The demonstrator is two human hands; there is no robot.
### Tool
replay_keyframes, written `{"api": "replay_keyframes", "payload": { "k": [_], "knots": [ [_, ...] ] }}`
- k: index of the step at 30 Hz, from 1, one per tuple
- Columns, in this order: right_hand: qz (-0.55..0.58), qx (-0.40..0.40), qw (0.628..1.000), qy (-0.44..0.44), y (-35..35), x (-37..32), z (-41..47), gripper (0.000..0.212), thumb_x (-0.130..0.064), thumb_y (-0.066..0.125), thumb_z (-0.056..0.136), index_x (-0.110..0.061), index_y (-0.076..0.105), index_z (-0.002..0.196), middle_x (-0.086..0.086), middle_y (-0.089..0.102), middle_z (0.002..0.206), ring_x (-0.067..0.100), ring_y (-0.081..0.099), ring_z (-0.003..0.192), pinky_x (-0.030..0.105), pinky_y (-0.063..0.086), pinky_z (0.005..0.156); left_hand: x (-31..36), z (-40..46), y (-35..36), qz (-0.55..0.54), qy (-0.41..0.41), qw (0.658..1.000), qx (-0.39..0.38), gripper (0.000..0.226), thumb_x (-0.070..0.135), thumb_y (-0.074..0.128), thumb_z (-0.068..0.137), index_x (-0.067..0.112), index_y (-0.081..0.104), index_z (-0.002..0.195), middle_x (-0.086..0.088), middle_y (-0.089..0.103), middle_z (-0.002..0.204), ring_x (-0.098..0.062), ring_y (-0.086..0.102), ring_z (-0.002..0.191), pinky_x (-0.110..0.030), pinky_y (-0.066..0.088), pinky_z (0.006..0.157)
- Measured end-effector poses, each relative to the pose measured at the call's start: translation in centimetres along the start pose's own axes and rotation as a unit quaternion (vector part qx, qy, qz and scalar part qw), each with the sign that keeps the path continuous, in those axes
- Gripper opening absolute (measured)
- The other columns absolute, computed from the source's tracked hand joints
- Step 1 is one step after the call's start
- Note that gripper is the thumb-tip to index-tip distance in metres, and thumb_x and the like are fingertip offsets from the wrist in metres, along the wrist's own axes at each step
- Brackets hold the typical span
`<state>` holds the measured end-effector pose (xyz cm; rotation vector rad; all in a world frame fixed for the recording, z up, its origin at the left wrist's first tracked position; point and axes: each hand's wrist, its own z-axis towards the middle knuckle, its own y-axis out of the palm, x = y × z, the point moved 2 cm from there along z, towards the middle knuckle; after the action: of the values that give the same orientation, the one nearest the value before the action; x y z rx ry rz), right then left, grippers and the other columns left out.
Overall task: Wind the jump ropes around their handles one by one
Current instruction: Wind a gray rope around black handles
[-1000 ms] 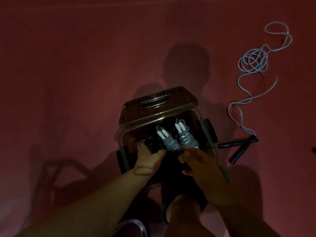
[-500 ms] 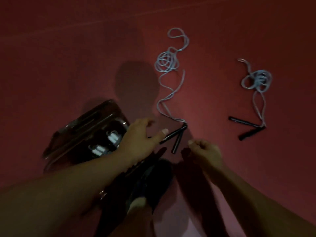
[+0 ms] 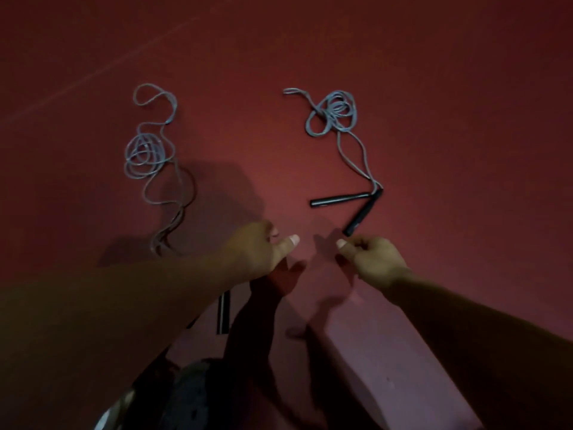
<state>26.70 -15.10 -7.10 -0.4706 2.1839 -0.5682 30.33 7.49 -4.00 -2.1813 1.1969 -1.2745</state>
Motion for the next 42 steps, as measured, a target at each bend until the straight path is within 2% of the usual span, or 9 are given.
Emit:
{"api": "replay_keyframes", "payload": {
  "k": [8,11,14,19,24,30,35,38,42],
  "knots": [
    [0.226,0.011,0.973,0.036,0.6,3.1,2.8,0.021,-0.030,0.060,0.096,-0.018,0.063,0.113,-0.002,0.069,0.100,0.014,0.064,0.086,0.032,0.053,0.083,5.0,5.3,6.3,0.007,0.011,1.000,0.018,0.047,0.048,0.067,0.087,0.018,0.060,0.122,-0.002,0.064,0.122,-0.023,0.058,0.118,-0.028,0.042,0.098],
    [0.274,0.002,0.961,0.039,0.5,3.6,3.8,0.007,-0.028,0.053,0.100,-0.029,0.059,0.102,-0.008,0.065,0.093,0.006,0.059,0.077,0.026,0.053,0.078,7.0,8.8,6.6,0.059,0.042,0.997,0.034,0.059,0.048,0.066,0.087,0.018,0.051,0.136,-0.007,0.055,0.136,-0.028,0.050,0.129,-0.032,0.038,0.105],
    [0.286,-0.011,0.957,0.051,0.3,3.7,4.4,0.022,-0.038,0.046,0.101,-0.035,0.057,0.119,-0.005,0.064,0.115,0.019,0.063,0.105,0.040,0.053,0.095,9.1,11.0,7.7,0.084,0.032,0.996,0.018,0.078,0.050,0.063,0.089,0.016,0.032,0.153,-0.007,0.046,0.150,-0.027,0.039,0.141,-0.032,0.030,0.114],
    [0.385,-0.042,0.910,0.149,0.5,4.5,4.1,0.032,-0.052,0.035,0.101,-0.030,0.057,0.107,0.002,0.058,0.111,0.025,0.061,0.110,0.045,0.054,0.088,9.4,10.2,12.1,0.020,0.046,0.999,-0.004,0.058,0.038,0.074,0.085,0.016,0.056,0.136,-0.005,0.066,0.120,-0.024,0.061,0.114,-0.028,0.043,0.093],
    [0.441,-0.084,0.877,0.172,0.9,5.6,4.0,0.057,-0.063,0.019,0.098,-0.032,0.054,0.128,-0.011,0.054,0.126,0.014,0.057,0.105,0.032,0.050,0.068,8.6,9.6,13.0,-0.006,0.024,0.999,-0.023,0.014,0.029,0.068,0.091,0.018,0.067,0.098,0.003,0.064,0.087,-0.023,0.066,0.093,-0.026,0.041,0.073],
    [0.445,-0.076,0.875,0.175,0.8,7.3,3.3,0.069,-0.059,0.021,0.100,-0.009,0.062,0.123,0.007,0.068,0.111,0.016,0.052,0.074,0.027,0.035,0.058,8.3,9.0,13.4,0.013,0.048,0.999,-0.021,0.012,0.026,0.061,0.095,0.018,0.066,0.102,0.001,0.064,0.091,-0.019,0.059,0.085,-0.024,0.042,0.076],
    [0.328,0.080,0.936,0.100,-2.6,6.6,1.5,0.054,-0.064,0.046,0.089,-0.024,0.060,0.123,-0.004,0.060,0.097,0.014,0.053,0.077,0.025,0.038,0.061,7.8,5.5,12.5,-0.120,-0.011,0.985,-0.121,0.010,0.016,0.052,0.100,0.020,0.057,0.092,-0.009,0.067,0.090,-0.021,0.064,0.075,-0.040,0.057,0.069],
    [0.191,0.115,0.975,-0.014,-7.7,2.9,-2.1,0.058,-0.053,0.048,0.092,-0.032,0.042,0.146,-0.008,0.047,0.127,0.007,0.045,0.119,0.026,0.032,0.103,10.4,0.9,8.5,-0.154,-0.029,0.971,-0.181,0.026,0.011,0.048,0.103,0.011,0.050,0.128,-0.001,0.060,0.085,-0.014,0.060,0.067,-0.028,0.054,0.049],
    [0.026,0.089,0.991,-0.093,-13.8,-3.5,-8.8,0.041,-0.039,0.036,0.104,-0.027,0.053,0.139,-0.009,0.028,0.158,0.008,0.022,0.146,0.021,0.011,0.115,15.2,-7.1,2.2,-0.126,-0.004,0.954,-0.273,0.012,0.012,0.047,0.103,0.013,0.054,0.113,0.000,0.062,0.084,-0.013,0.063,0.061,-0.028,0.055,0.049]
  ]
}}
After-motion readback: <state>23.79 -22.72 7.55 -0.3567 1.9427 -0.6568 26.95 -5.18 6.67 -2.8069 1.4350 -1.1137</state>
